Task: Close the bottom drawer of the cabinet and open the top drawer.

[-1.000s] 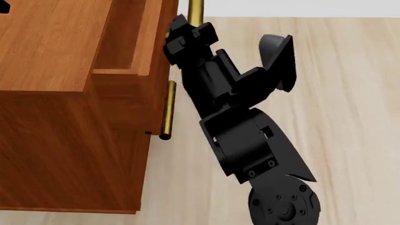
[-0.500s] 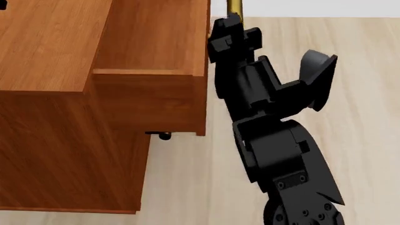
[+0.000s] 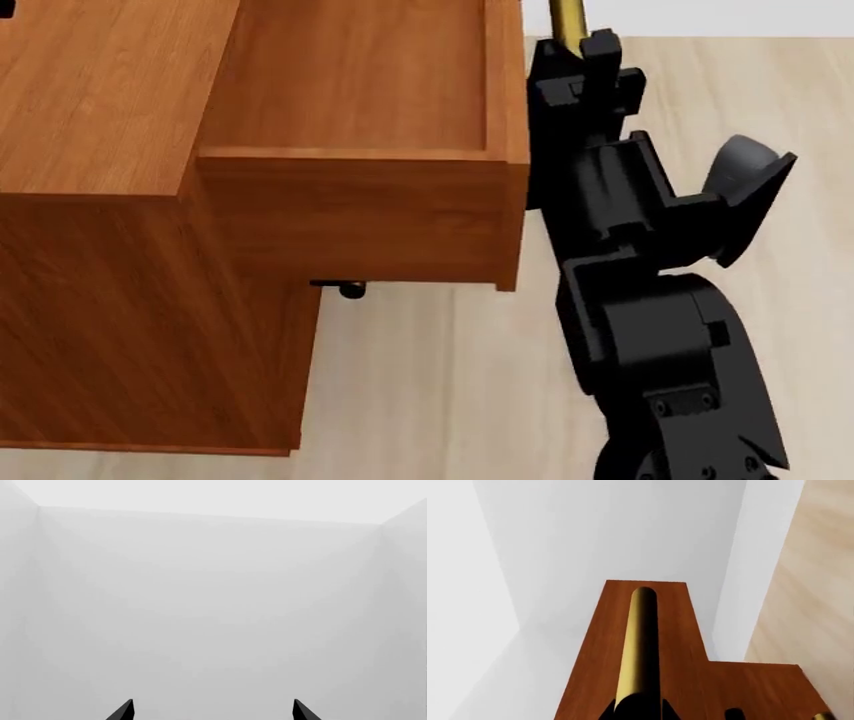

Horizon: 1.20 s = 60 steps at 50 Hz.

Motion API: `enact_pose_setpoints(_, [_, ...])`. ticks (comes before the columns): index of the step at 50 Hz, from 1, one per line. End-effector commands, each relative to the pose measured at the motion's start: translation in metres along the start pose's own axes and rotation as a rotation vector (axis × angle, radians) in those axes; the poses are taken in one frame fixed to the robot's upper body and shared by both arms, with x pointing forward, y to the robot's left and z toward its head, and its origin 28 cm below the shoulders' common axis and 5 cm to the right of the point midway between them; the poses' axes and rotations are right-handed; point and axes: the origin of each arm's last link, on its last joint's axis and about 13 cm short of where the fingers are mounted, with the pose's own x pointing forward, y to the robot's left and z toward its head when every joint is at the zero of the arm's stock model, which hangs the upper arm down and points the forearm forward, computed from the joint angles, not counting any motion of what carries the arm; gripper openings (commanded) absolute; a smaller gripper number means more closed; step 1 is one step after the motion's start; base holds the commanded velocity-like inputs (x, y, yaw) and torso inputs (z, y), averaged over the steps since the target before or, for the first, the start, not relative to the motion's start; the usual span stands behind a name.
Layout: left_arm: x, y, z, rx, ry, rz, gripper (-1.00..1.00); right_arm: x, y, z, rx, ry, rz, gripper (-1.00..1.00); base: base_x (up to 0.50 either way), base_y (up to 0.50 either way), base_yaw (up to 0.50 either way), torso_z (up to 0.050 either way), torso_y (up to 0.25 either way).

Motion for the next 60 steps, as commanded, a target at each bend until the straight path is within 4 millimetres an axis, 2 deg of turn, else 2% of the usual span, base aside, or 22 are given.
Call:
enact_pose_setpoints(1, [-0.0003, -0.0004, 0.0002, 0.0, -0.001, -0.001, 1.0, -0.0155, 0.0246, 0.0049, -0.044, -0.035, 0.193, -1.0, 0.0, 0.0, -0.01, 0.0, 0.01])
enact_pose_setpoints(22, [-0.0004, -0.0013, -0.0014, -0.003, 0.003, -0.002, 1.0, -0.0143, 0.0232, 0.0042, -0.056, -0.029, 0.19, -1.0, -0.01, 0.0, 0.0, 0.0, 0.004])
enact_pose_setpoints(23, [-0.0003, -0.0012, -0.0015, -0.004, 0.003, -0.002, 1.0, -0.0139, 0.0233, 0.0039, -0.061, -0.025, 0.19, 1.0, 0.0, 0.0, 0.0, 0.0, 0.01])
enact_pose_setpoints(60, [0.001, -0.003, 0.0005, -0.003, -0.001, -0.007, 1.0, -0.0139, 0.018, 0.0076, -0.044, -0.042, 0.177, 1.0, 0.0, 0.0, 0.0, 0.001, 0.003])
